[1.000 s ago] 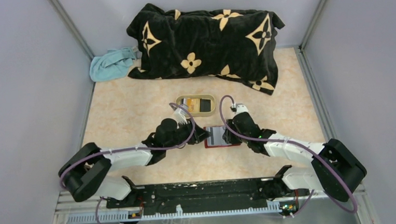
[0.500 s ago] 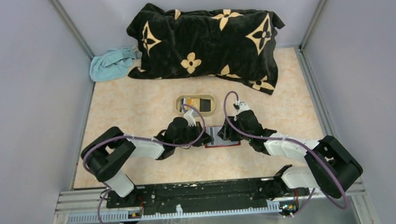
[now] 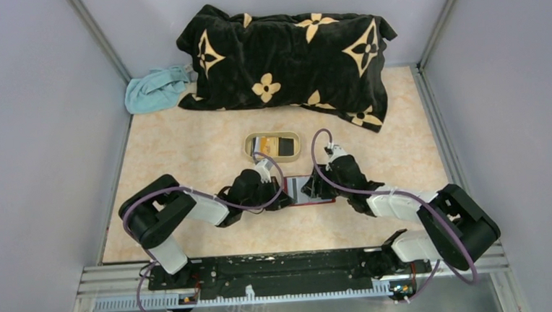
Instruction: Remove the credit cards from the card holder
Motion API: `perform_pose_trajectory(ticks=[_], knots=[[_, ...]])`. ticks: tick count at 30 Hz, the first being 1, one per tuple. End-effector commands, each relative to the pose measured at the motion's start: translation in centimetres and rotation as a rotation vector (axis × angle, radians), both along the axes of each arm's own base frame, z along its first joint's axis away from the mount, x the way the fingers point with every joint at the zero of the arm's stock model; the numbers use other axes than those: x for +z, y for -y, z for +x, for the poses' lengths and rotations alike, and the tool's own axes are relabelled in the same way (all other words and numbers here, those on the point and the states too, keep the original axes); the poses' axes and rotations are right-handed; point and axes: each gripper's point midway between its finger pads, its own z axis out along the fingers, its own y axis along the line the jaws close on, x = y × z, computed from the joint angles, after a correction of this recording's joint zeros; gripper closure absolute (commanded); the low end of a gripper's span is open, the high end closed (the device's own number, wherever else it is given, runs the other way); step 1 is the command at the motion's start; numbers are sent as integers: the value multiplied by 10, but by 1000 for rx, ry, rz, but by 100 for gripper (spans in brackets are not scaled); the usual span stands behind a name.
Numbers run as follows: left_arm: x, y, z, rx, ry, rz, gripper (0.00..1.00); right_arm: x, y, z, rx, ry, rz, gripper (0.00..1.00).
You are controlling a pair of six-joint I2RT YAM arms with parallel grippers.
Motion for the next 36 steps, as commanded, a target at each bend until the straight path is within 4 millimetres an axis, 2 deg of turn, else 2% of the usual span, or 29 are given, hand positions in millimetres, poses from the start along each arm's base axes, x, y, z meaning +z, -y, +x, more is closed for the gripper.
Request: perform_pose_trajectory(ticks=[1, 4, 11, 18, 23, 26, 29, 36], knots=[[-7, -12, -3, 17, -4, 15, 100, 0, -3, 0, 11, 18, 33, 51], [-10, -15, -6, 15, -10, 19, 100, -2, -4, -3, 22, 11, 45, 51], [-9, -6, -7, -11, -21, -20, 100, -15, -8, -12, 68, -20, 51, 50], [-9, -5, -5, -11, -21, -22, 100, -27, -14, -19, 100, -44, 87, 51], [-10, -7, -4, -7, -25, -20, 100, -14, -27, -24, 176, -3, 167, 52], [-10, -7, -4, -7, -29, -25, 100, -9, -27, -24, 169, 14, 191, 53], [-3, -6, -4, -9, -18, -45, 100, -13, -20, -21, 137, 10, 148, 53], [33, 0, 8, -3, 73, -104, 100, -21, -5, -17, 100, 13, 48, 53]])
